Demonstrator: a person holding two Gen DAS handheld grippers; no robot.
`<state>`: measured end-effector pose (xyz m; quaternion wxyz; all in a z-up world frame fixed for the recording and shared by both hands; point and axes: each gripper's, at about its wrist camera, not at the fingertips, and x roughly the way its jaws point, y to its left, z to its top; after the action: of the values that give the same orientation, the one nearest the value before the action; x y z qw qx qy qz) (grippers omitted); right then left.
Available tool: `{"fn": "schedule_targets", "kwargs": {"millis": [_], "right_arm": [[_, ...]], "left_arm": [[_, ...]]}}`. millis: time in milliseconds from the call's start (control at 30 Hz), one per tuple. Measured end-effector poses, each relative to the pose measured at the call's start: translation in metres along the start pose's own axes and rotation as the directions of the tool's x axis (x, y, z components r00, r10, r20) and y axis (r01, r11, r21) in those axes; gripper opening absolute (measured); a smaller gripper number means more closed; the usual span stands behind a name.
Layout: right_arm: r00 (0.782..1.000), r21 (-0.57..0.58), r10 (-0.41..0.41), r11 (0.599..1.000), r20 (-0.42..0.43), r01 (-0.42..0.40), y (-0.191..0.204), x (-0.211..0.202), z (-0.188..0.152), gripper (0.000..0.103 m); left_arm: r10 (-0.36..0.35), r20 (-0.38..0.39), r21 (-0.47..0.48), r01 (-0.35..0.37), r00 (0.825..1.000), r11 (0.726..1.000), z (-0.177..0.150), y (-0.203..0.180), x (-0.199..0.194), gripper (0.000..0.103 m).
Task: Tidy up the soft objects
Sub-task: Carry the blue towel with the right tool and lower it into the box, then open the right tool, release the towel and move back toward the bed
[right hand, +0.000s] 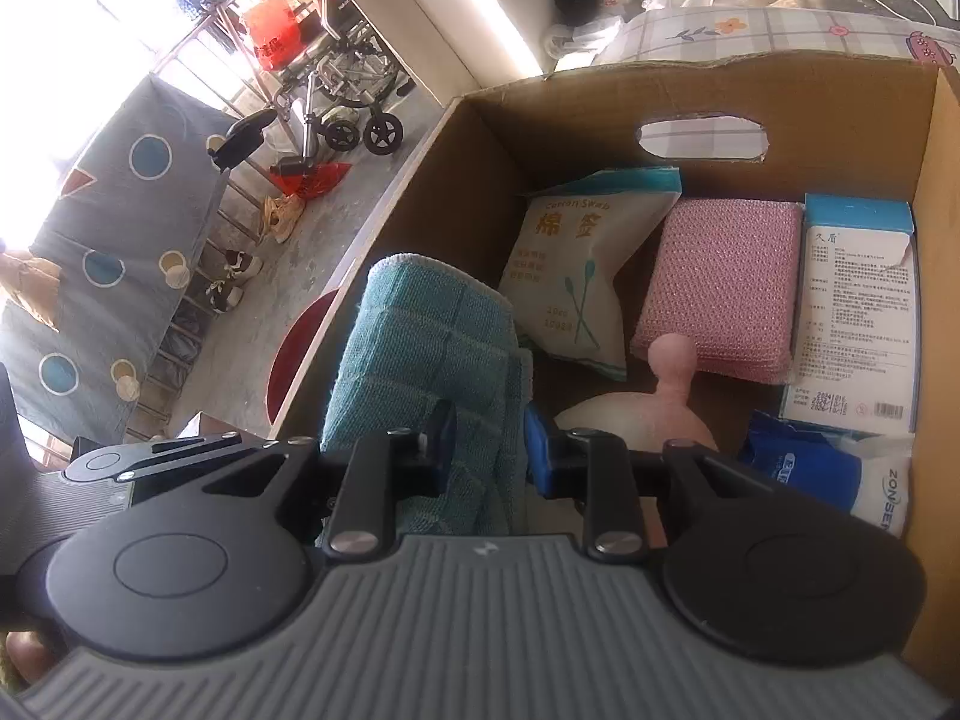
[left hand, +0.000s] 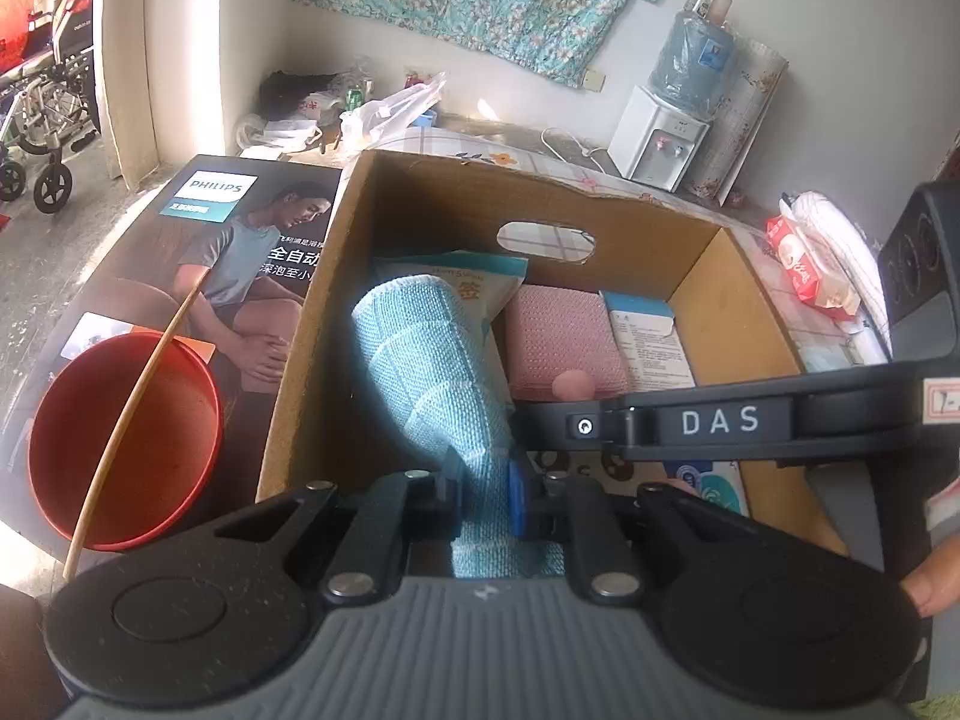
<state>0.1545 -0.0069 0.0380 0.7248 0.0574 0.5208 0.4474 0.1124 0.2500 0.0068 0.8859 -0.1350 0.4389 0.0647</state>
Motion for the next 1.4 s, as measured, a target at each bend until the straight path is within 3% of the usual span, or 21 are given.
{"fn": "schedule_targets", "kwargs": {"millis": [100, 167, 300, 400, 467, 600, 800, 867, 1067, 1167, 1233, 1400], "right_arm": [[1.000, 0.004, 0.005, 1.000, 0.017, -0.005, -0.003, -0.007, 0.000, 0.025], [0.999, -0.002, 0.005, 1.000, 0.041, -0.005, -0.007, -0.020, 0.002, 0.027], [0.995, -0.020, 0.009, 1.000, 0.101, -0.007, -0.012, -0.050, 0.002, 0.031], [0.992, -0.026, 0.015, 1.000, 0.128, -0.012, -0.015, -0.068, -0.003, 0.032], [0.990, -0.032, 0.018, 0.999, 0.140, -0.013, -0.016, -0.077, -0.007, 0.033], [0.986, -0.040, 0.020, 0.999, 0.163, -0.014, -0.020, -0.094, -0.018, 0.034], [0.980, -0.039, 0.032, 0.999, 0.198, -0.025, -0.027, -0.120, -0.034, 0.043], [0.975, -0.048, 0.029, 0.999, 0.222, -0.019, -0.027, -0.132, -0.041, 0.046], [0.956, -0.043, 0.047, 0.998, 0.290, -0.036, -0.034, -0.169, -0.070, 0.055], [0.944, -0.041, 0.035, 0.999, 0.328, -0.023, -0.041, -0.188, -0.088, 0.063], [0.935, -0.040, 0.013, 0.999, 0.354, 0.001, -0.048, -0.203, -0.101, 0.071], [0.914, -0.020, -0.071, 0.996, 0.400, 0.086, -0.074, -0.240, -0.139, 0.075]], "left_arm": [[0.086, -0.026, 0.077, -0.084, 0.996, 0.993, -0.005, -0.006, 0.007, 0.015], [0.163, -0.020, 0.169, -0.157, 0.986, 0.973, -0.010, -0.017, 0.009, 0.015], [0.295, 0.021, 0.368, -0.282, 0.955, 0.886, -0.024, -0.041, 0.019, 0.015], [0.336, -0.016, 0.480, -0.287, 0.942, 0.829, -0.035, -0.051, 0.036, 0.015], [0.357, -0.044, 0.511, -0.286, 0.933, 0.811, -0.037, -0.054, 0.047, 0.016], [0.354, -0.086, 0.482, -0.272, 0.931, 0.833, -0.033, -0.049, 0.060, 0.022], [0.313, -0.082, 0.396, -0.258, 0.946, 0.881, -0.024, -0.048, 0.044, 0.047], [0.304, -0.053, 0.384, -0.261, 0.951, 0.886, -0.022, -0.052, 0.032, 0.068], [0.262, 0.024, 0.336, -0.254, 0.965, 0.907, -0.022, -0.067, -0.008, 0.081], [0.224, 0.076, 0.293, -0.237, 0.972, 0.926, -0.025, -0.079, -0.031, 0.084], [0.195, 0.127, 0.251, -0.222, 0.973, 0.942, -0.028, -0.088, -0.046, 0.093], [0.072, 0.188, 0.227, -0.115, 0.979, 0.967, -0.039, -0.126, -0.070, 0.096]]}}
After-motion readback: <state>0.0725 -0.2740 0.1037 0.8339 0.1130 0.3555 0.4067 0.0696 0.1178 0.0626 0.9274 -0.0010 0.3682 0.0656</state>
